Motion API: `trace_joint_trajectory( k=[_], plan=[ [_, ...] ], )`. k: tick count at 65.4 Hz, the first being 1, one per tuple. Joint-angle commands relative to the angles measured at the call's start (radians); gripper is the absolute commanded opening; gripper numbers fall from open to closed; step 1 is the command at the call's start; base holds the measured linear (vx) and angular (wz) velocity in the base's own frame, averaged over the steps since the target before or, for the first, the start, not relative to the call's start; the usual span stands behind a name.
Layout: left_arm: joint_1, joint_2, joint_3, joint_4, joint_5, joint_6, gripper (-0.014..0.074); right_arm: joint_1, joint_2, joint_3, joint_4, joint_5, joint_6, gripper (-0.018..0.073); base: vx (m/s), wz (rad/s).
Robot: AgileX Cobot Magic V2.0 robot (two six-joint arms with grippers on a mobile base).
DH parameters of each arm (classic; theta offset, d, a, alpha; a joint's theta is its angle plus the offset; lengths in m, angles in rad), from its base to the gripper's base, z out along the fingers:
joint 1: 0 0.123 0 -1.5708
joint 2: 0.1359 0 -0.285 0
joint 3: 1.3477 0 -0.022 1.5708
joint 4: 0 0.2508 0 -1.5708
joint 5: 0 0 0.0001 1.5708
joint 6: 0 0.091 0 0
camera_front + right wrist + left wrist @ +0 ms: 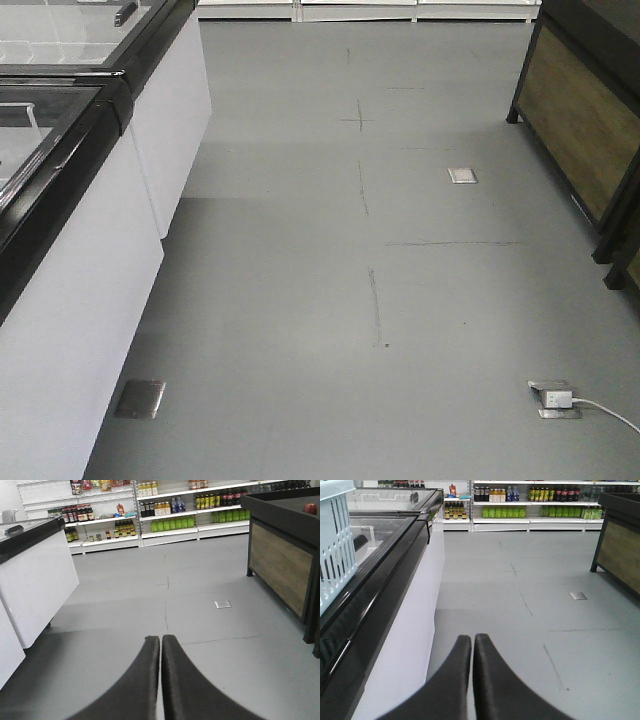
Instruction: Left arm holds basket, right arm returns cookies
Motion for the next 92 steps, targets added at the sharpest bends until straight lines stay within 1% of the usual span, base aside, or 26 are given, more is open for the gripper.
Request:
trace_joint_trajectory(
  k=[1,55,67,78,85,92],
  plan=[
    [0.0,-0.011,-0.032,0.0,-0.073,-0.004,-0.0006,-0.007,-0.012,0.002,-0.002,-0.077,-0.013,-0.0008,0.0,0.0],
    [0.0,-0.011,-0.032,0.0,-0.074,-0.004,-0.0006,-0.007,-0.012,0.002,-0.002,-0.076,-0.013,-0.0008,0.0,0.0],
    [0.0,-0.011,-0.032,0.0,-0.111,-0.004,-0.0006,-0.007,-0.012,0.002,-0.002,-0.076,-0.013,-0.0008,0.0,0.0],
    [0.0,-0.011,-0.032,0.0,-0.178,-0.004,-0.0006,-0.007,-0.012,0.002,-0.002,-0.076,-0.013,-0.0008,0.0,0.0],
    [0.0,-0.008,-0.066,0.0,-0.17,-0.005,-0.0006,-0.007,-0.012,0.002,-0.002,-0.077,-0.013,-0.0008,0.0,0.0],
    [0.0,0.03,-0.143,0.005,-0.151,-0.002,-0.0006,-0.007,-0.012,0.002,-0.002,-0.077,-0.013,-0.0008,0.0,0.0]
  ],
)
